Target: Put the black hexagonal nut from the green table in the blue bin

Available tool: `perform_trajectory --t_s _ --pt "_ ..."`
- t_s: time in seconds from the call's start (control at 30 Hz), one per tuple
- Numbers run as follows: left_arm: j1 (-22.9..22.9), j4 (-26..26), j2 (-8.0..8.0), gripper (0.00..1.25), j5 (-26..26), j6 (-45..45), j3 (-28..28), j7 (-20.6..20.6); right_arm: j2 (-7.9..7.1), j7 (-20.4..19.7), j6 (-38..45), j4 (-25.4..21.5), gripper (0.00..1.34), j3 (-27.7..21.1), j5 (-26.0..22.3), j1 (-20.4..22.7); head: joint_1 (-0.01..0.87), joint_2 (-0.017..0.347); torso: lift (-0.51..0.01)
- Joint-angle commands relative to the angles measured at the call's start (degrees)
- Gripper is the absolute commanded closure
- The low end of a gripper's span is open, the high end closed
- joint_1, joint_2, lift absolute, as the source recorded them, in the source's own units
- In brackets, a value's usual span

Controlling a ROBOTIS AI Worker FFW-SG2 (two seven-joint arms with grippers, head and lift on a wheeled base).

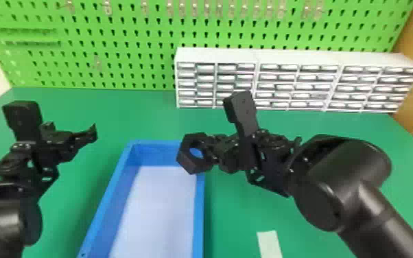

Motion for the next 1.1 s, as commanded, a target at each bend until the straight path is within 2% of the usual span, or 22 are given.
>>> perform_trajectory --t_s 0.0,1.07 --pt "-0.15 0.06 0.00 0.12 -0.09 0.09 -0.18 0.00 0.00 0.00 -0.25 0.11 0.97 0.97 -0.56 -0.43 0.666 0.032 -0.100" --pt "-1.03 0.68 0.00 0.12 -0.01 0.00 -1.06 0.00 1.05 0.00 -2.36 1.52 0.97 6.07 -2.58 -1.83 0.666 0.032 -0.100"
